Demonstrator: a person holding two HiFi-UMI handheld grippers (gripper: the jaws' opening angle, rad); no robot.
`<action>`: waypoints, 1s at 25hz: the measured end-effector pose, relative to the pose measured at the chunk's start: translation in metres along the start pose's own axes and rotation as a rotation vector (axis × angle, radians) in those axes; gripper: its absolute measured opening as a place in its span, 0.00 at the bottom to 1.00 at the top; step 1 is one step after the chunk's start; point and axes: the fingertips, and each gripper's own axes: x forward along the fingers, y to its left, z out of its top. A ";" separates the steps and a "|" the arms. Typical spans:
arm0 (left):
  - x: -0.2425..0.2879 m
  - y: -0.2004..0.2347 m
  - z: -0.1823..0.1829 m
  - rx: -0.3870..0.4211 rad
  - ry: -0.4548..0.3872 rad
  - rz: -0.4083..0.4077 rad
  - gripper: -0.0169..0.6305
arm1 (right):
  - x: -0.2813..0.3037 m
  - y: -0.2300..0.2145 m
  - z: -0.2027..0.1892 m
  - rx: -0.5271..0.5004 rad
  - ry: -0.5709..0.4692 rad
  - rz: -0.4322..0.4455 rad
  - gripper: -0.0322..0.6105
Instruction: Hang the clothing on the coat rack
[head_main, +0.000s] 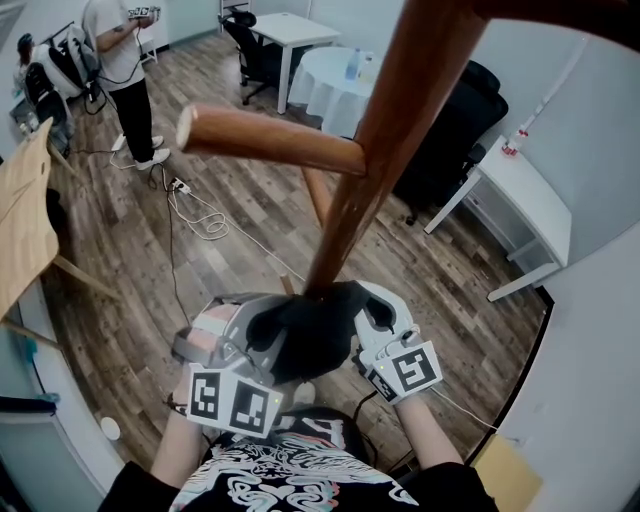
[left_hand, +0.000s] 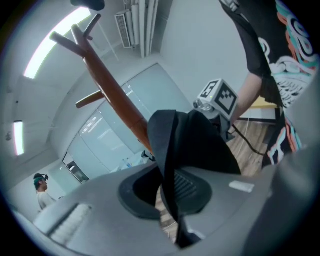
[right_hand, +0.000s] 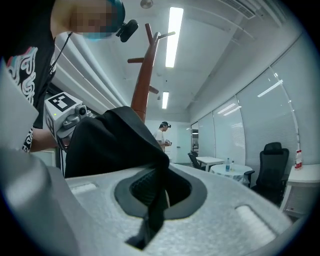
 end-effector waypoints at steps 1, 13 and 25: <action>0.001 -0.001 0.000 0.011 0.005 0.000 0.04 | 0.001 0.002 -0.002 -0.006 0.011 0.010 0.05; 0.015 -0.020 -0.011 -0.002 0.036 -0.083 0.04 | 0.005 0.016 -0.017 -0.050 0.087 0.075 0.05; 0.022 -0.036 -0.016 -0.055 0.010 -0.135 0.04 | 0.002 0.021 -0.031 -0.043 0.117 0.082 0.05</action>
